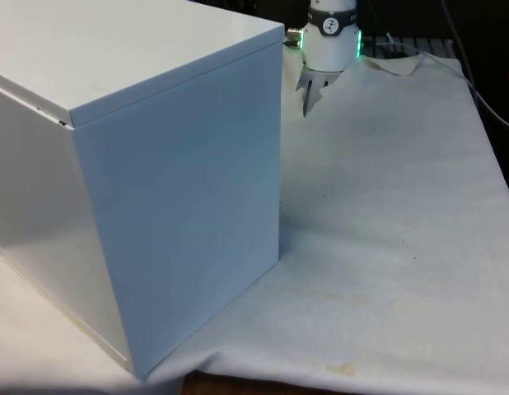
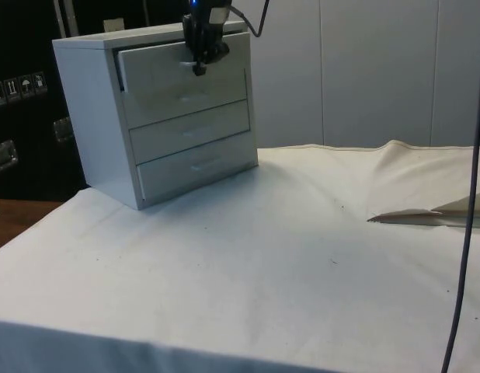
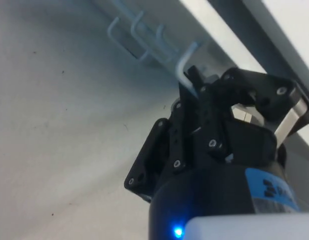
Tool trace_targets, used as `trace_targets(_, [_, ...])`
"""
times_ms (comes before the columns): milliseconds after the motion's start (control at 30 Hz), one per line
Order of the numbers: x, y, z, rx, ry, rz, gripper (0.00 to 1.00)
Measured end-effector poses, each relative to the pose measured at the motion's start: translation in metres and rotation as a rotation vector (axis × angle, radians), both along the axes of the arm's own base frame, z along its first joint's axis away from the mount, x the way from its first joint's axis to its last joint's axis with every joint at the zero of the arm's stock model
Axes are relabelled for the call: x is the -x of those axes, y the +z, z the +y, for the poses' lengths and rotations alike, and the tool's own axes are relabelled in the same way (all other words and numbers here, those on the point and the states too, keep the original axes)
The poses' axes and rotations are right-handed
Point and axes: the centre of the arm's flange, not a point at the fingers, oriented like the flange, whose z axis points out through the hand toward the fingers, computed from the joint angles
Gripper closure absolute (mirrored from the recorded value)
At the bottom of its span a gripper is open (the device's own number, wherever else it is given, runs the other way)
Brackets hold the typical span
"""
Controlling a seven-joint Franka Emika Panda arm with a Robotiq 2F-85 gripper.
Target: Open the drawer, then close it.
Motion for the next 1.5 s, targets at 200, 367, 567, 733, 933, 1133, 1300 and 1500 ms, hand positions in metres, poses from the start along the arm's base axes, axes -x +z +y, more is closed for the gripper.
trace_targets(200, [-0.001, 0.017, -0.004, 0.003, -0.013, -0.005, 1.00])
trace_targets(367, [0.000, 0.020, -0.003, 0.004, -0.014, 0.001, 1.00])
trace_targets(567, [-0.001, 0.019, 0.001, 0.002, -0.011, 0.004, 1.00])
trace_targets(733, [0.000, 0.020, 0.006, -0.002, -0.013, 0.013, 1.00])
trace_targets(933, [0.011, 0.020, 0.013, -0.009, -0.008, 0.023, 1.00])
trace_targets(1133, [0.025, 0.019, 0.020, -0.013, -0.003, 0.020, 1.00])
trace_targets(1300, [0.039, 0.019, 0.025, -0.015, 0.005, 0.019, 1.00])
trace_targets(1500, [0.052, 0.017, 0.030, -0.019, 0.017, 0.022, 1.00])
